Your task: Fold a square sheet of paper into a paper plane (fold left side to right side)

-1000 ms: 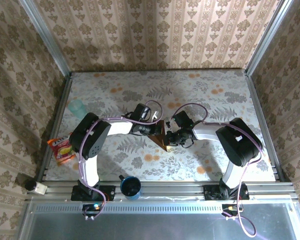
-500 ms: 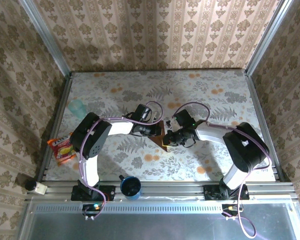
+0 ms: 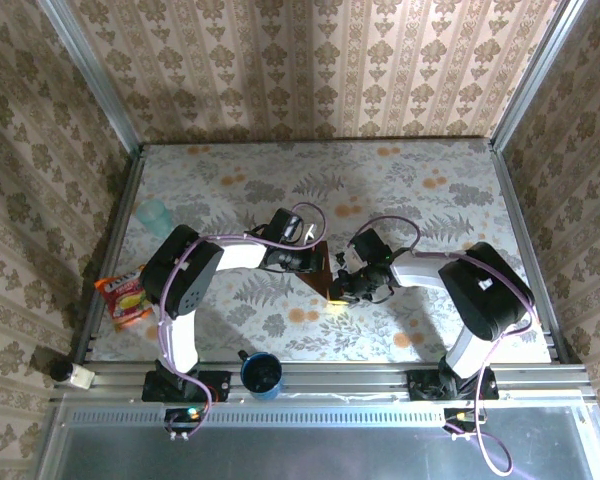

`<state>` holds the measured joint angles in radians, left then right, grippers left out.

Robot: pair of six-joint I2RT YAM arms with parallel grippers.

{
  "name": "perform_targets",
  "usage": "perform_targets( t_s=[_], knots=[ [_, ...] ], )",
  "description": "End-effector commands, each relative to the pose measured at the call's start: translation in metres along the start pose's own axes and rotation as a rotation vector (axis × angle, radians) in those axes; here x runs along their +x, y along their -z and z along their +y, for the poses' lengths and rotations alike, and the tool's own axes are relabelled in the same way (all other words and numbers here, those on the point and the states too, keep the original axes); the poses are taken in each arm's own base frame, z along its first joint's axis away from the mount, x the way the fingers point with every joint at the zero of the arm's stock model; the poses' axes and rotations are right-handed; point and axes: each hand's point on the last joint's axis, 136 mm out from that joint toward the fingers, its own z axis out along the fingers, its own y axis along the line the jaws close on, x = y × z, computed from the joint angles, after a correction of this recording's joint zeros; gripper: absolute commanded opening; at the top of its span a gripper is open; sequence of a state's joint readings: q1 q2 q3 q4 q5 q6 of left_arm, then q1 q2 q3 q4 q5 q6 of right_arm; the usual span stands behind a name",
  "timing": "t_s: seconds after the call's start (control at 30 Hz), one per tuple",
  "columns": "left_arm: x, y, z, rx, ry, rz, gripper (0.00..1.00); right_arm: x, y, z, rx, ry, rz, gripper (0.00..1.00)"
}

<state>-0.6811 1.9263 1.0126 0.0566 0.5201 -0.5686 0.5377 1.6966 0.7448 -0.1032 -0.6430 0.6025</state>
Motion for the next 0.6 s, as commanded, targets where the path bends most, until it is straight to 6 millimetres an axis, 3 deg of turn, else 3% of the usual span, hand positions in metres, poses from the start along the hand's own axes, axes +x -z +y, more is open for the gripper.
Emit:
perform_targets(
  t_s=[0.0,0.33,0.57],
  knots=[
    [0.019,-0.006,0.023,-0.082,0.049,0.046,0.0,0.007,-0.004,-0.011,0.01,-0.033,0.022,0.0],
    [0.019,-0.006,0.026,-0.091,0.058,0.045,0.0,0.023,-0.009,-0.028,0.028,-0.081,0.056,0.0],
    [0.017,-0.005,0.025,-0.086,0.056,0.038,0.0,0.03,-0.002,-0.015,-0.047,-0.092,0.05,0.0]
  ],
)
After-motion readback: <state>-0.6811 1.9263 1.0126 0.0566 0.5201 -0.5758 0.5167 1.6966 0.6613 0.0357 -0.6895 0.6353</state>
